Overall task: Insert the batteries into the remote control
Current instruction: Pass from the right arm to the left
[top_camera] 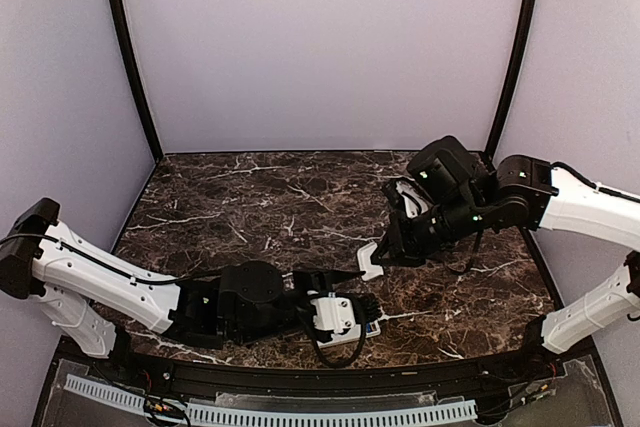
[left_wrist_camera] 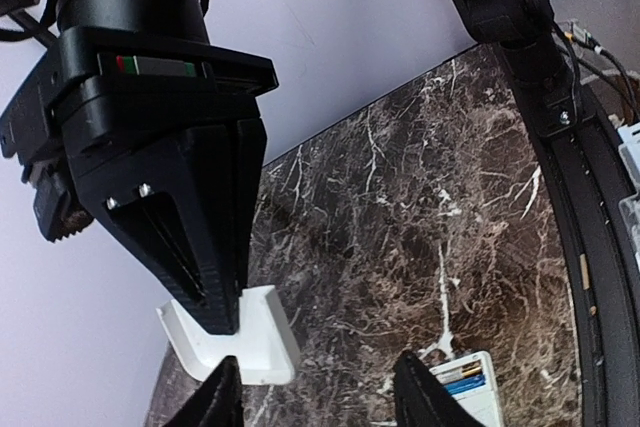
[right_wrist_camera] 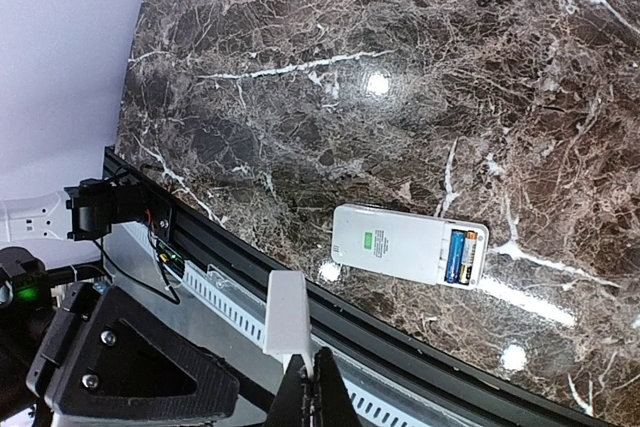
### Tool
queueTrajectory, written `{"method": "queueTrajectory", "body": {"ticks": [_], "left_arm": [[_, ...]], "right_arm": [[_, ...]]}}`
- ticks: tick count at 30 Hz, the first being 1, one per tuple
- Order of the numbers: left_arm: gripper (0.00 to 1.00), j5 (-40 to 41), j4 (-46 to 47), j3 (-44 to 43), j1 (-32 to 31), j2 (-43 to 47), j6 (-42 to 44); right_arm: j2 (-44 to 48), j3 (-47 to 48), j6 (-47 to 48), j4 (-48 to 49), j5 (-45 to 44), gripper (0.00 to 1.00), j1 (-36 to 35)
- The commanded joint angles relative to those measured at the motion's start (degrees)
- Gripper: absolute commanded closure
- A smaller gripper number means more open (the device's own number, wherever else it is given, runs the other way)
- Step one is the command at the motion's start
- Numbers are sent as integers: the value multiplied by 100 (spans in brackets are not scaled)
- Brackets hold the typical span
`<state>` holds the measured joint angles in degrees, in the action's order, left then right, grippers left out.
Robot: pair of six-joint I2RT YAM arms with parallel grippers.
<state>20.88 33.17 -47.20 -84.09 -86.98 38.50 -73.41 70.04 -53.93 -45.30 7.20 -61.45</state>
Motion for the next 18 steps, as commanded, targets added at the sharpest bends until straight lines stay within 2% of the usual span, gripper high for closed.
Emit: {"method": "queueTrajectory", "body": {"ticks": [1, 7, 18], "left_arm": [[58, 9, 41, -181, 7, 12, -92], [73, 207, -16, -319, 21, -97, -206], [83, 371, -407, -619, 114, -327, -479]], "right_arm": [[-16, -80, -48, 266, -84, 100, 24], [-57, -111, -42, 342, -64, 100, 22], [-38, -107, -55, 355, -61, 100, 20]]}}
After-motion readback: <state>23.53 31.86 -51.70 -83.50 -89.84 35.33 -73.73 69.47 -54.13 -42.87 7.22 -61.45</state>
